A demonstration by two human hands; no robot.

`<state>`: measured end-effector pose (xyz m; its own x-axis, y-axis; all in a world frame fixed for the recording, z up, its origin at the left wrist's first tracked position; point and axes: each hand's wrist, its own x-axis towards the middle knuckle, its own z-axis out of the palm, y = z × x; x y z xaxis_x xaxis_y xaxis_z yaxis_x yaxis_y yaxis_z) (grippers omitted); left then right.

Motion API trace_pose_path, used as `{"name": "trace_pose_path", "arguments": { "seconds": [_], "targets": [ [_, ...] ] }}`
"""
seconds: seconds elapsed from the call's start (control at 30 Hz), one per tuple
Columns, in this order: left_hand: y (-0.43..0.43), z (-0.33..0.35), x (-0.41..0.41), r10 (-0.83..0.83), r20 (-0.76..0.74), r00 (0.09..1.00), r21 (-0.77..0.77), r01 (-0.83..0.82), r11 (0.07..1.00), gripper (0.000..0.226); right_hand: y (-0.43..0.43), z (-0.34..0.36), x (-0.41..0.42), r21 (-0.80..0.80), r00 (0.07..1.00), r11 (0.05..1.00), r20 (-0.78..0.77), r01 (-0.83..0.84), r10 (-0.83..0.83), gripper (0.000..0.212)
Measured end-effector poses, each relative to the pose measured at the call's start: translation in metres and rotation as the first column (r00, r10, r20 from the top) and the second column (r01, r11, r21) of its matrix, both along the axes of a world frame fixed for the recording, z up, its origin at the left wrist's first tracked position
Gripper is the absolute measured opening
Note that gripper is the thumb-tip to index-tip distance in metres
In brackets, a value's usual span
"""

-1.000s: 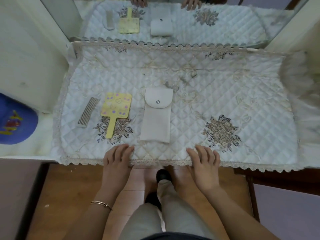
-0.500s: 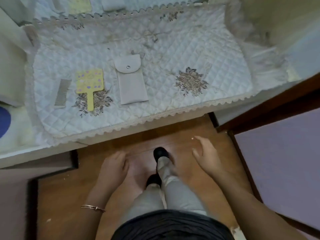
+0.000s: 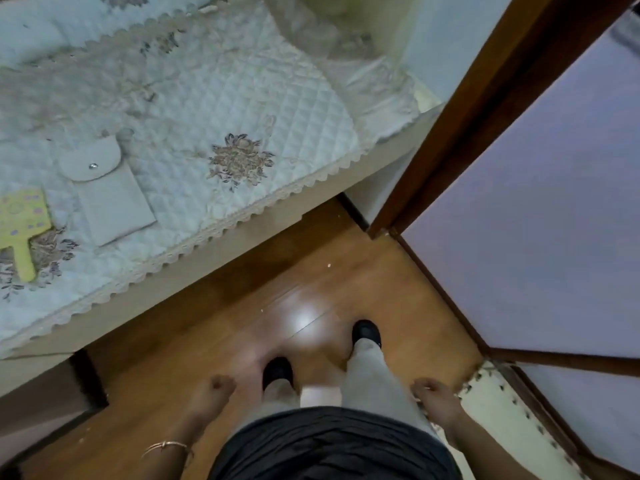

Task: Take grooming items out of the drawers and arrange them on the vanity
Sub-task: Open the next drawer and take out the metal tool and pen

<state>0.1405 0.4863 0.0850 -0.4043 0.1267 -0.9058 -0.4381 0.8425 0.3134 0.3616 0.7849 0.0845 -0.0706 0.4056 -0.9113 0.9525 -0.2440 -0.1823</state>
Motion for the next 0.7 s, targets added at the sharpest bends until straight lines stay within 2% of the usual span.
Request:
{"name": "trace_pose_path", "arguments": {
  "seconds": [0.1, 0.2, 0.27, 0.33, 0.47, 0.57, 0.7],
  "targets": [
    [0.055, 0.002, 0.007, 0.133, -0.035, 0.991, 0.006, -0.133, 0.991, 0.027, 0.053, -0.004, 0.006, 0.012, 0.999, 0.999, -0.009, -0.037, 0.037, 0.031],
    [0.121, 0.009, 0.015, 0.143, -0.003, 0.99, 0.079, -0.143, 0.987, 0.033, 0.121, -0.002, 0.003, 0.04, 0.994, 0.996, -0.067, -0.079, 0.082, 0.033],
    [0.159, 0.016, 0.013, 0.158, -0.002, 0.987, 0.127, -0.156, 0.979, 0.031, 0.165, 0.007, -0.01, 0.065, 0.988, 0.997, -0.146, -0.044, 0.053, 0.021],
    [0.184, 0.02, 0.009, 0.181, -0.038, 0.983, 0.14, -0.174, 0.975, 0.018, 0.207, 0.016, -0.03, 0.127, 0.984, 0.991, -0.168, -0.039, 0.06, 0.005],
    [0.208, 0.026, 0.002, 0.308, -0.056, 0.95, 0.15, -0.297, 0.943, 0.02, 0.268, -0.004, -0.06, 0.205, 0.968, 0.973, -0.206, -0.102, 0.145, 0.009],
    [0.214, 0.025, -0.001, 0.333, -0.044, 0.942, 0.102, -0.327, 0.939, 0.015, 0.284, -0.011, -0.083, 0.216, 0.949, 0.962, -0.23, -0.167, 0.216, 0.014],
    [0.217, 0.012, -0.016, 0.346, 0.0, 0.938, 0.074, -0.345, 0.936, 0.014, 0.267, 0.011, -0.116, 0.163, 0.961, 0.977, -0.217, -0.14, 0.174, 0.021]
  ]
}}
